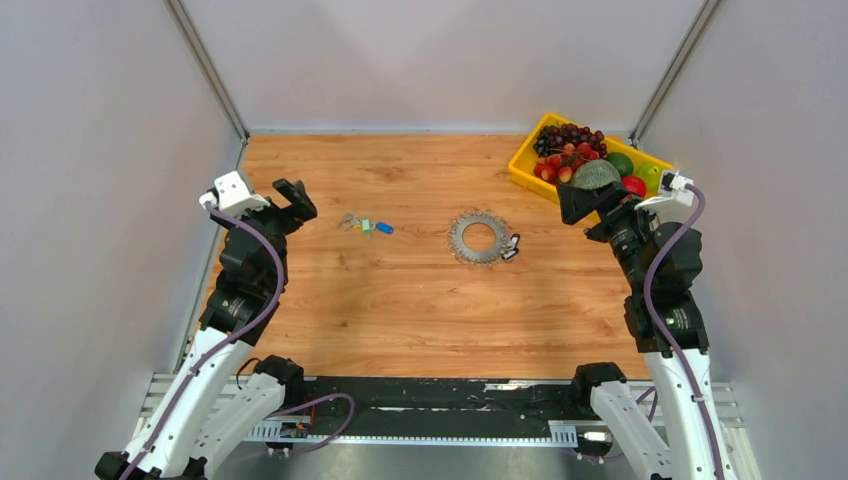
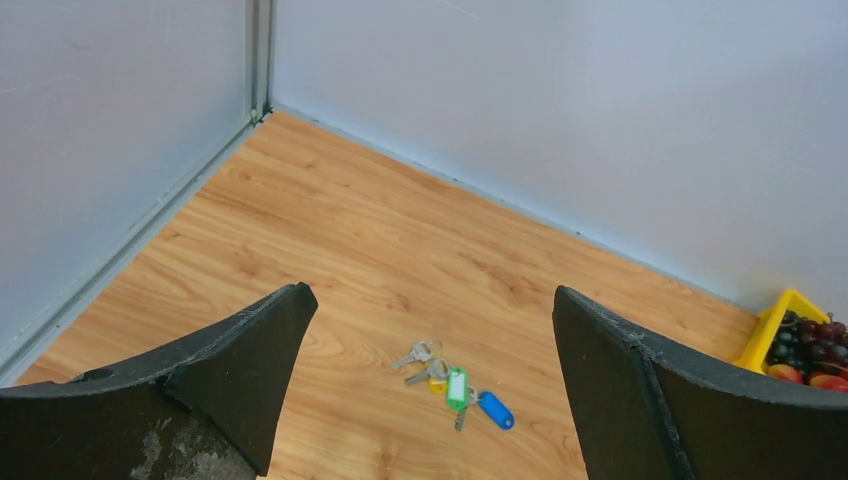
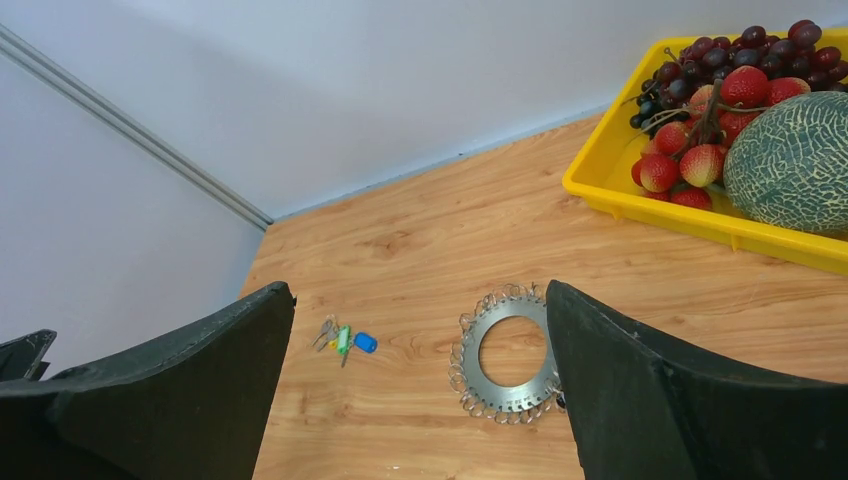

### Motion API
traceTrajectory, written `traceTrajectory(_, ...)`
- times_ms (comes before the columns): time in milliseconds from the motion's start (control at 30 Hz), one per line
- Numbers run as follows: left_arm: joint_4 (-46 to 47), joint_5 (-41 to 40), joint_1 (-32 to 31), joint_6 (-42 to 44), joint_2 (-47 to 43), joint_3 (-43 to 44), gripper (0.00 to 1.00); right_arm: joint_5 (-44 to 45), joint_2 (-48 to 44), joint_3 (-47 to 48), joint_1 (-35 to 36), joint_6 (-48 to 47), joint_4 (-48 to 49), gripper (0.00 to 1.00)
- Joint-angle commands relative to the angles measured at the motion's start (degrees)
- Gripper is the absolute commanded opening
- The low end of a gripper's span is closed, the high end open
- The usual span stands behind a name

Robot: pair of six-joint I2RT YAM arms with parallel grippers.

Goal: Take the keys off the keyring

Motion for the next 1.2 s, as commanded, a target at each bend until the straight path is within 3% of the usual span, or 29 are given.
traceTrajectory(0, 1.7, 3.4, 0.2, 0.3, -0.7, 0.8, 1.0, 0.4, 0.7, 1.9, 0.1, -0.5, 1.3, 1.0)
traceTrajectory(200, 4.4, 22.7, 0.2, 7.6, -0.4, -0.4, 1.0, 4.6, 0.9, -0.1, 0.1, 1.8, 1.2, 1.0)
traceTrajectory(333, 4.8, 27.3, 0.2, 10.5, 0.3, -0.9, 1.0, 5.6, 1.7, -1.6, 0.1, 3.8, 1.8, 1.0)
traceTrajectory(500, 3.0, 40.8, 0.2, 17.5, 0.5, -1.2, 1.0, 2.3, 8.4, -2.2, 0.0, 2.5, 2.1, 1.0)
traceTrajectory(633, 2.8, 39.9, 0.3, 17.0, 1.3, -1.0, 1.0, -1.2, 19.7, -1.3, 0.2, -0.3, 0.7, 1.0)
traceTrajectory(733, 2.2, 39.5, 0.3, 16.9, 1.6, -0.8, 1.0, 0.5, 28.2, -1.1, 1.4, -0.6, 0.2, 0.94)
traceTrajectory(933, 1.6, 39.5, 0.3, 17.2, 1.6, -0.7, 1.0, 1.3, 41.5, -0.5, 2.7, 0.3, 1.6, 0.74)
traceTrajectory(1167, 1.4, 40.0, 0.3, 17.2, 1.7, -0.6, 1.0, 3.9, 50.2, 1.3, 5.2, -1.7, 4.1, 0.59)
